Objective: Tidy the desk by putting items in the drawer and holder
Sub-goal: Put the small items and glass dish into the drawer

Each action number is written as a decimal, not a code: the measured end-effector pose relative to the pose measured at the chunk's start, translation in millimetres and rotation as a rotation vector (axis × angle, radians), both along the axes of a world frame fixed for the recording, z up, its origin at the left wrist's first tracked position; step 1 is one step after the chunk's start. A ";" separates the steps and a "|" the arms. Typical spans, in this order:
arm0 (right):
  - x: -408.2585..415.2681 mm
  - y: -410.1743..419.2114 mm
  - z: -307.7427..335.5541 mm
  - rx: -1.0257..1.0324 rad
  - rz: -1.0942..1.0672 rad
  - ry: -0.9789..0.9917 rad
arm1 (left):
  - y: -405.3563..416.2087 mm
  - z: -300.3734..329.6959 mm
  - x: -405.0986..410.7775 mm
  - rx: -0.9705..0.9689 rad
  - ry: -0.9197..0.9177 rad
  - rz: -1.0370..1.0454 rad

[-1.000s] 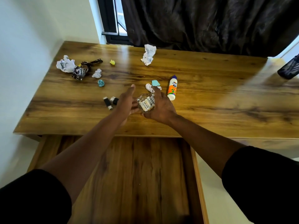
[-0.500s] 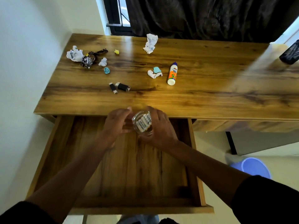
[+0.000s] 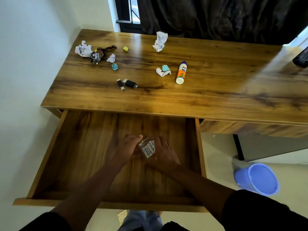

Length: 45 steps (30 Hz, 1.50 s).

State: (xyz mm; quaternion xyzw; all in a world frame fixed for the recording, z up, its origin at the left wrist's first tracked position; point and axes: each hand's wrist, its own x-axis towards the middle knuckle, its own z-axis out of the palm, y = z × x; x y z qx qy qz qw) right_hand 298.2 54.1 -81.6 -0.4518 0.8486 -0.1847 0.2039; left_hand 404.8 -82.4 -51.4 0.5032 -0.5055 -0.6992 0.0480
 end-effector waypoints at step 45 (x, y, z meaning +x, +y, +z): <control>-0.4 12.9 47.4 0.083 0.251 -0.024 | -22.2 15.6 50.2 -0.807 -0.425 -1.067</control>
